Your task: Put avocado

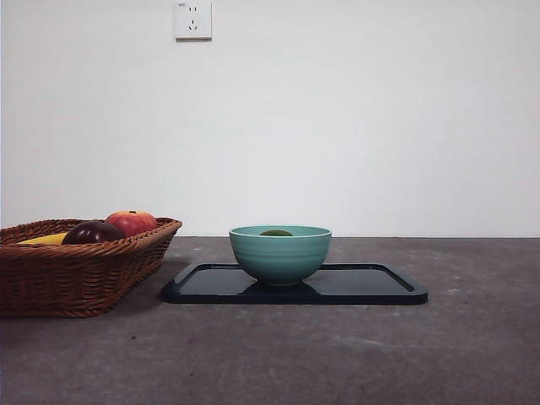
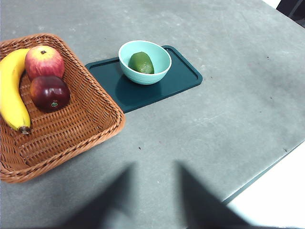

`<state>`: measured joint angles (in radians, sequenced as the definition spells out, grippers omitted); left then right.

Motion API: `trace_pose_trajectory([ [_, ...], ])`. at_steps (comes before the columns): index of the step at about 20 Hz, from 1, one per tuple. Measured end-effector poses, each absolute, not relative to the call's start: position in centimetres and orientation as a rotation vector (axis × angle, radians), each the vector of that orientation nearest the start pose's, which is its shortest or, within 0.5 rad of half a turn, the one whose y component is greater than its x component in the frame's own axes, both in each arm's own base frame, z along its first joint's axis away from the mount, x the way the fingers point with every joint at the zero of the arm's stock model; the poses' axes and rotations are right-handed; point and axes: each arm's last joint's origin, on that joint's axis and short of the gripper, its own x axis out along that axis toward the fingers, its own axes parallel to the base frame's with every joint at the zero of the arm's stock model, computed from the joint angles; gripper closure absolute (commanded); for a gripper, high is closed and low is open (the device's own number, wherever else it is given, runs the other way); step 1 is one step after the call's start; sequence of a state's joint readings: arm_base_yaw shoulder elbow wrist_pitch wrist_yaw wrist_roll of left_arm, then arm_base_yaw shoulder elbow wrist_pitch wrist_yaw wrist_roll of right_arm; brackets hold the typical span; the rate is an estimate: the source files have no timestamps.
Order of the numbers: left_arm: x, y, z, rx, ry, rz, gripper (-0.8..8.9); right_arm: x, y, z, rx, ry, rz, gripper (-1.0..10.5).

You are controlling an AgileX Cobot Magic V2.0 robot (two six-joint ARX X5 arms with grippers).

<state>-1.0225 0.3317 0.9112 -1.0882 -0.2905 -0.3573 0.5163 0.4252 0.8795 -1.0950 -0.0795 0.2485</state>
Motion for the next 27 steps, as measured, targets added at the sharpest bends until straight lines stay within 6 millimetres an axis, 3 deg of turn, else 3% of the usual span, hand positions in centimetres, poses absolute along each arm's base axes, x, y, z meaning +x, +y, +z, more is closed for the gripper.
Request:
trace_pose_trajectory([
  [17, 2.1, -1.7, 32.7, -0.025, 0.529, -0.606, 7.95, 4.3, 2.7, 31.6, 0.092, 0.701, 0.491, 9.4],
  [22, 2.8, -1.1, 32.5, -0.074, 0.503, -0.264, 7.95, 4.3, 2.7, 31.6, 0.092, 0.701, 0.491, 9.4],
  [25, 4.6, -0.9, 30.6, 0.051, 0.45, -0.051, 7.95, 4.3, 2.7, 31.6, 0.093, 0.7, 0.491, 9.4],
  [27, 6.1, -1.0, 28.9, 0.109, 0.369, -0.07, 7.95, 4.3, 2.7, 31.6, 0.093, 0.701, 0.491, 9.4],
])
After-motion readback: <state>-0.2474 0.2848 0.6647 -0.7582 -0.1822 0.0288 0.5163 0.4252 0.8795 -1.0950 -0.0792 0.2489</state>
